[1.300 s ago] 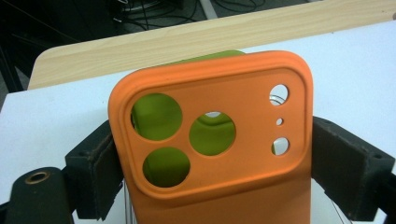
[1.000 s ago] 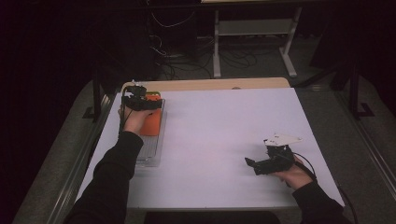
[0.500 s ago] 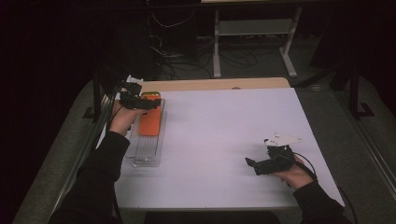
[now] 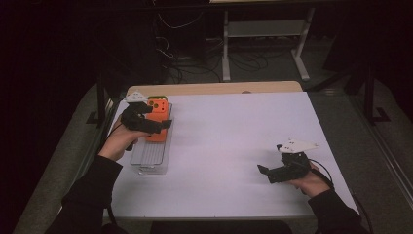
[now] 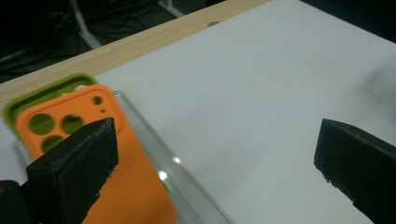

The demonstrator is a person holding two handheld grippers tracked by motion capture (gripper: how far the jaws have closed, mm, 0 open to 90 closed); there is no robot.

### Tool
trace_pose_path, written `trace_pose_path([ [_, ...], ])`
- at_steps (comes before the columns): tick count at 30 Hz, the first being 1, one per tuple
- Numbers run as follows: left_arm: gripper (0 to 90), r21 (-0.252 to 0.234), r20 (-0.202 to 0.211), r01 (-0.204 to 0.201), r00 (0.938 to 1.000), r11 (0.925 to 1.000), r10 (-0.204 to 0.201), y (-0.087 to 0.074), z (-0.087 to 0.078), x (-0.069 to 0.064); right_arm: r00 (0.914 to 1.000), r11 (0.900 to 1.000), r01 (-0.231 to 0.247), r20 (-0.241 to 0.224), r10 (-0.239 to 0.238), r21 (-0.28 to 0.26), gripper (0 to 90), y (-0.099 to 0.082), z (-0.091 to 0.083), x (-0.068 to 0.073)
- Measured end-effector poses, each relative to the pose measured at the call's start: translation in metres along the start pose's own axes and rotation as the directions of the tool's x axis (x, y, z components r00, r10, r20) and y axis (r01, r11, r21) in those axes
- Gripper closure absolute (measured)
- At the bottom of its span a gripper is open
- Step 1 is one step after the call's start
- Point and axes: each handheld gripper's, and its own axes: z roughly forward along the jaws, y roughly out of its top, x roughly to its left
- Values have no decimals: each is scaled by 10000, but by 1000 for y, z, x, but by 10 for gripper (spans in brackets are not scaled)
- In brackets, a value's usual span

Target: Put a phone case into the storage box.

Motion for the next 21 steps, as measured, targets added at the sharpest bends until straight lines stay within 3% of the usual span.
trace_pose_path([
  [6,0,-77,453,-321,9984,9995,324,-12,-6,-15,9999,9999,30,-152,-32,-146,0,0,-3,-2],
  [13,0,-169,881,-860,9923,9962,872,-30,-6,-29,9996,9999,26,-278,-30,-169,0,0,-4,-3],
  [21,0,-389,1234,-1042,9864,9938,1082,-45,-10,-41,9991,9994,204,-366,-214,-284,0,-1,-4,-3],
])
